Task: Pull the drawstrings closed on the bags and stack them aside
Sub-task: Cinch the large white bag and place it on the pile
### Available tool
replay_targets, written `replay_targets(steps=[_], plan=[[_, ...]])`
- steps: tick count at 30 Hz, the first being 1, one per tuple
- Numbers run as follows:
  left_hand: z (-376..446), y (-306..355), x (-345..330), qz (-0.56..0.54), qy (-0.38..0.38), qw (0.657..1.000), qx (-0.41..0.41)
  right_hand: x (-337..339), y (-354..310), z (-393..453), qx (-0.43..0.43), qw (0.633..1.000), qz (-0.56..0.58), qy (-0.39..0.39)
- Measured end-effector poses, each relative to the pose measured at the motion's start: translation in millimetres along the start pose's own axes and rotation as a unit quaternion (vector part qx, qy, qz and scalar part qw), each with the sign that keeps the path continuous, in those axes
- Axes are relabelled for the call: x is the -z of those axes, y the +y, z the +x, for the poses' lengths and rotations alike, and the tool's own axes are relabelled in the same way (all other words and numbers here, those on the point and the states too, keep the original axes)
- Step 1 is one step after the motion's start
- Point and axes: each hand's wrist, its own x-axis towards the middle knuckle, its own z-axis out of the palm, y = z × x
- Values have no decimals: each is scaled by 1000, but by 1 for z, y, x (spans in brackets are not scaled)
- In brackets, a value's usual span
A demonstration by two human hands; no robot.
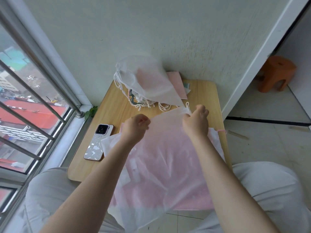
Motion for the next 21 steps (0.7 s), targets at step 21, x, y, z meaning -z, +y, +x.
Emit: replay_targets(steps=[21], plan=[[2,43,64,-263,1,964,46,-26,-69,-26,354,914,-95,-175]])
